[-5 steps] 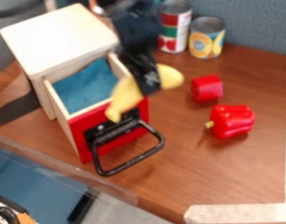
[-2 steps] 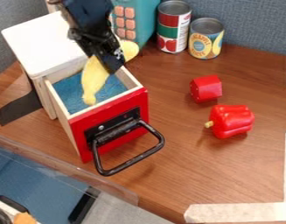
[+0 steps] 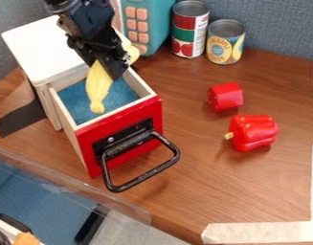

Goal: Take the banana and place it inside the drawer

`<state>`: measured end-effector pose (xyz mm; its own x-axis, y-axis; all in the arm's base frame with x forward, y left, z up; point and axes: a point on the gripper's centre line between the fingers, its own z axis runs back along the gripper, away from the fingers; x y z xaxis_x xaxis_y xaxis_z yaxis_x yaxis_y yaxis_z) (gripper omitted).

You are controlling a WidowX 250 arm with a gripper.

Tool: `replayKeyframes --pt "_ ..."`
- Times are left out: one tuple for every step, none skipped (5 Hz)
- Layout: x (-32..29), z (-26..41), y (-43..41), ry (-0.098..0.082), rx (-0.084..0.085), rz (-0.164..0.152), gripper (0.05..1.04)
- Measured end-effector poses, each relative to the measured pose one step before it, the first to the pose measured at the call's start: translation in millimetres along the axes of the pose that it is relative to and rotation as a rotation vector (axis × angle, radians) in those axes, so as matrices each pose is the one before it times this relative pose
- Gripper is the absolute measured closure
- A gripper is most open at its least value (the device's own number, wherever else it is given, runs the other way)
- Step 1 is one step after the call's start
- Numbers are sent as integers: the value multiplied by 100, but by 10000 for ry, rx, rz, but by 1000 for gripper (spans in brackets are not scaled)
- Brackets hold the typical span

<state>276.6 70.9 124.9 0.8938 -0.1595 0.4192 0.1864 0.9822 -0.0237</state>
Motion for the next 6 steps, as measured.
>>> replayKeyframes --pt "-172 -216 1282 -73 873 594 552" --pt "-234 -364 436 -34 289 453 552" --pt "-554 -388 447 84 92 393 552" --pt "-681 -456 310 167 45 450 552" --pt "-273 -394 95 140 -13 74 492" --pt "-214 -146 -120 125 -206 -129 189"
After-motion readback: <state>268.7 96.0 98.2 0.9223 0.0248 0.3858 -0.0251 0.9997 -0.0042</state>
